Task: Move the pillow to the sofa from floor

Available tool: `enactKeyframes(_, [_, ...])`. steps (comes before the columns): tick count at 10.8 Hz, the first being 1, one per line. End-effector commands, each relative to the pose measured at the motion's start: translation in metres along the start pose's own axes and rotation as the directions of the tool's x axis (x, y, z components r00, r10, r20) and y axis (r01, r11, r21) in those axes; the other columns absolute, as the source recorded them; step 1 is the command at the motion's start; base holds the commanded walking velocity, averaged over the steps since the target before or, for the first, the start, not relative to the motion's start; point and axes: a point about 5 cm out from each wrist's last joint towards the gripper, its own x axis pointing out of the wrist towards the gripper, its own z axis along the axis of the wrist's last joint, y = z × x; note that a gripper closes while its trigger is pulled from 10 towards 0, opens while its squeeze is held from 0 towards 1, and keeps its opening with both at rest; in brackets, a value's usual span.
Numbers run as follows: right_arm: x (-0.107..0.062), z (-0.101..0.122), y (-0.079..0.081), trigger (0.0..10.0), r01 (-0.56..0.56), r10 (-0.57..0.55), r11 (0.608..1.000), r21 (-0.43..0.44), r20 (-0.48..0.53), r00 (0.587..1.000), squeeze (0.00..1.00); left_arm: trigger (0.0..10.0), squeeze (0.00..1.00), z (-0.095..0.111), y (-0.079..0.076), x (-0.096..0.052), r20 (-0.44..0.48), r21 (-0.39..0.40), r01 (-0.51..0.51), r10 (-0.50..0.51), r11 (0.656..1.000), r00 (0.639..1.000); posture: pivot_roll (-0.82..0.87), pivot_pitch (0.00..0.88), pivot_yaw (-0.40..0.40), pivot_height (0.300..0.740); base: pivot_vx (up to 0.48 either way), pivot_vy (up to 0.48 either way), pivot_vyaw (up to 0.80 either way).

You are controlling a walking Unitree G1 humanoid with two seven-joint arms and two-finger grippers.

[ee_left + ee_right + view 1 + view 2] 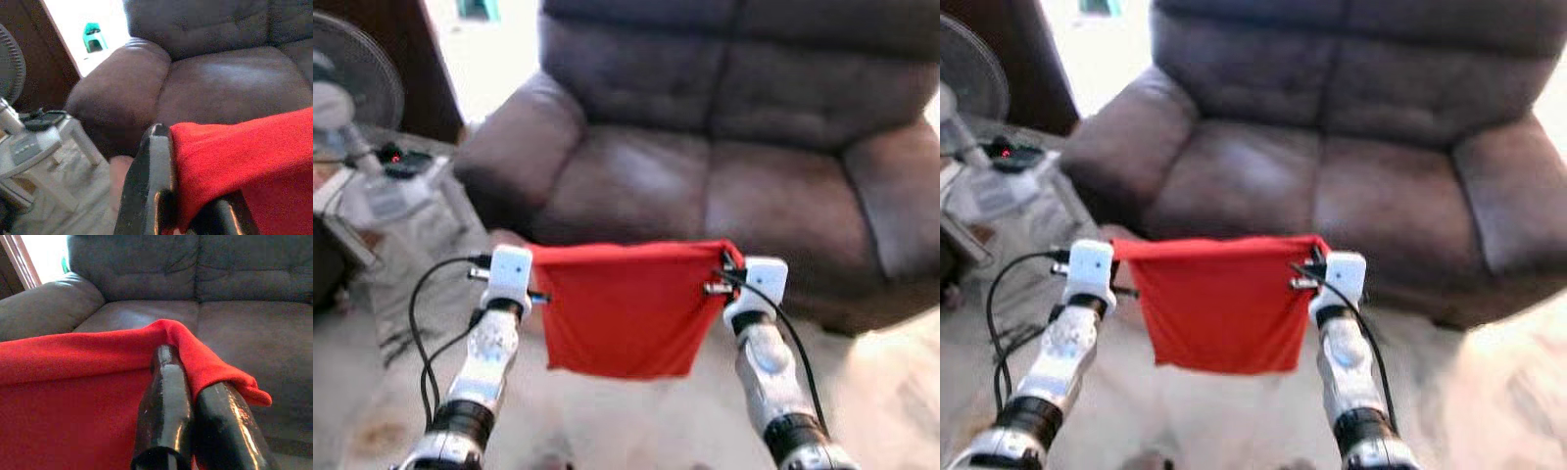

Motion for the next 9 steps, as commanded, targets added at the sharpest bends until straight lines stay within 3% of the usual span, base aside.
enactKeyframes(1, [0.0026,0.0116,-0.0199,10.0,0.088,-0.089,0.996,0.009,0.055,0.995,0.0,10.0,0.0,0.0106,0.013,0.0045,0.057,-0.015,-0.058,0.059,0.998,0.997,0.05,0.055,-0.029,0.74,0.0,-0.386,0.0])
enactKeyframes(3, [0.0033,0.0115,-0.0229,10.0,0.093,-0.094,0.996,0.012,0.047,0.994,0.0,10.0,0.0,0.0106,0.0113,0.0047,0.059,-0.018,-0.053,0.054,0.998,0.997,0.04,0.047,-0.031,0.74,0.0,-0.382,-0.78])
enactKeyframes(9, [0.0042,0.0128,-0.0202,10.0,0.082,-0.082,0.997,-0.004,0.059,0.995,0.0,10.0,0.0,0.0093,0.0083,0.0034,0.057,-0.02,-0.045,0.046,0.999,0.997,0.04,0.034,-0.032,0.74,0.0,-0.382,0.0])
